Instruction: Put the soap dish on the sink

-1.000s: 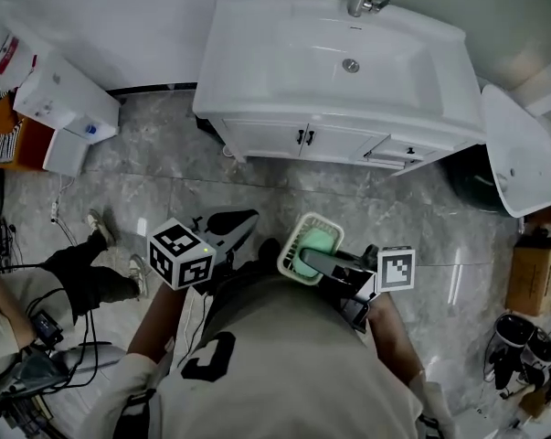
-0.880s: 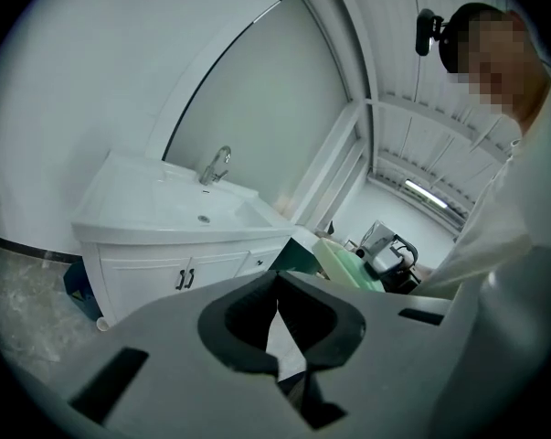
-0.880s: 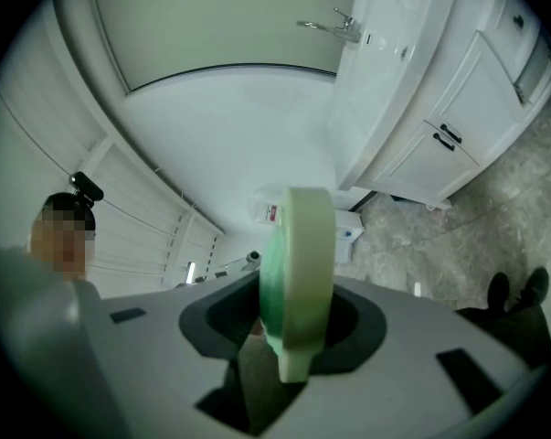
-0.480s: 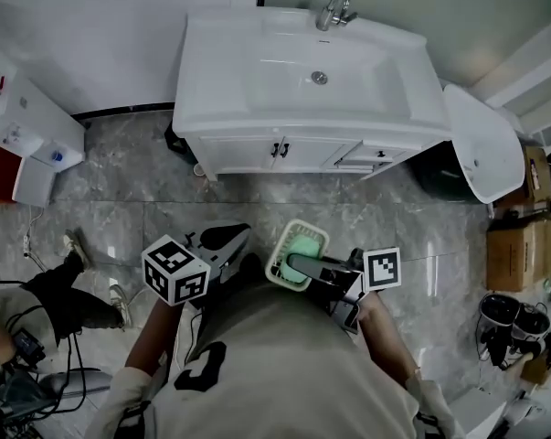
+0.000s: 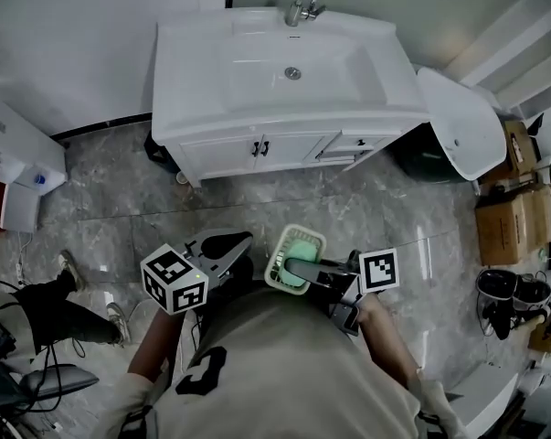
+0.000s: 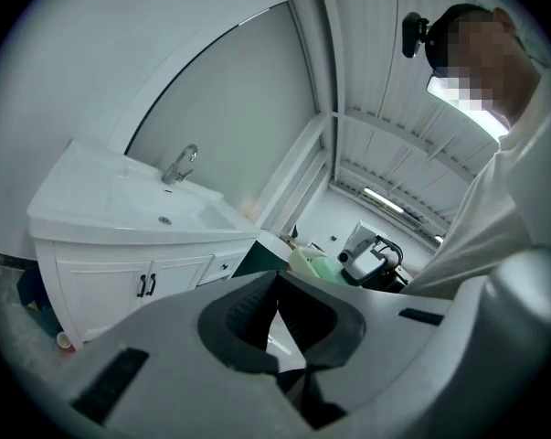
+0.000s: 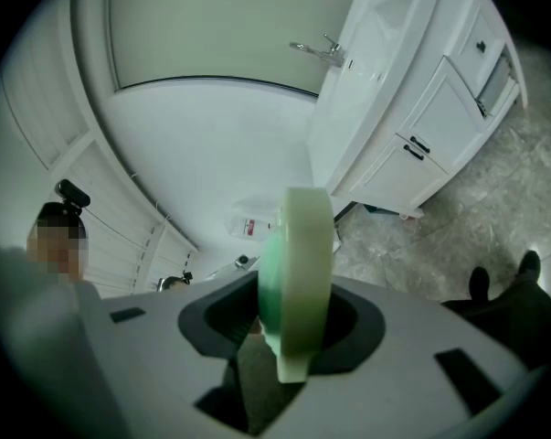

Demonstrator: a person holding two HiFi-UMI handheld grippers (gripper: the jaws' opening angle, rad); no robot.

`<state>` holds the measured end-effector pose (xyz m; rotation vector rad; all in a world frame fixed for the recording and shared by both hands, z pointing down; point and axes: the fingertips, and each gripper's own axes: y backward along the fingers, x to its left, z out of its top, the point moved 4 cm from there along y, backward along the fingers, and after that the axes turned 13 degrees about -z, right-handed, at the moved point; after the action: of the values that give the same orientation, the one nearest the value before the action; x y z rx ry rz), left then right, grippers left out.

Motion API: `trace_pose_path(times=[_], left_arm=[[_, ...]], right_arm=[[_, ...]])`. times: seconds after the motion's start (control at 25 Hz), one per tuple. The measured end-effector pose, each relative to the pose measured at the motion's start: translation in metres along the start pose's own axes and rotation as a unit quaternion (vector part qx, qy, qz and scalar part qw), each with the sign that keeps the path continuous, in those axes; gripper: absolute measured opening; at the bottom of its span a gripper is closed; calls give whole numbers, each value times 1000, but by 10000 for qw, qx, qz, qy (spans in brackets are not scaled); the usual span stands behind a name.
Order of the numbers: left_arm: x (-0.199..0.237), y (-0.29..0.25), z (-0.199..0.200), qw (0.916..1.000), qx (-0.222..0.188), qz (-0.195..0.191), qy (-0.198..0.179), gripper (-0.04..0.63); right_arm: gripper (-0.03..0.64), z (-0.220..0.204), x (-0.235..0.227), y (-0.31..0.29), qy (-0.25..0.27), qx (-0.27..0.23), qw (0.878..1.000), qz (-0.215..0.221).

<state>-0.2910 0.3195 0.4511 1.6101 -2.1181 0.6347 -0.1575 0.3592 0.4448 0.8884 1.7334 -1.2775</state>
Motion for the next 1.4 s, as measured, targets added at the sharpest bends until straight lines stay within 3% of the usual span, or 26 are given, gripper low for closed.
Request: trace_pose_path(times=[0.36, 0.64, 0.72, 0.88, 1.0, 1.12, 1.28, 1.4], left_arm=[[-7, -32, -1, 9993, 345, -51, 116, 20], [-23, -79, 17, 9994, -53, -266, -230, 20], [-29, -94, 21, 9990, -128, -422, -116, 20], [-25, -118, 23, 9994, -224, -116, 231, 20], [-27, -132, 28, 9993, -239, -64, 283, 20], [-37, -152, 31, 9996, -2, -269, 114, 20], [-65, -182, 27, 9944, 540, -860, -284, 19], [-80, -198, 21, 9907, 869, -955, -426, 18]], right_arm=[[149, 13, -11, 20, 142, -97, 9998, 113], [149, 37, -30, 54, 30, -298, 9991, 294], [149, 43, -34, 64, 32, -315, 9988, 364], [149, 53, -44, 80, 53, -318, 9983, 479], [149, 61, -50, 91, 61, -335, 9977, 592], [149, 67, -57, 104, 14, -365, 9971, 668], [149, 74, -68, 124, -30, -447, 9962, 753], [149, 76, -78, 140, -78, -467, 9959, 768]])
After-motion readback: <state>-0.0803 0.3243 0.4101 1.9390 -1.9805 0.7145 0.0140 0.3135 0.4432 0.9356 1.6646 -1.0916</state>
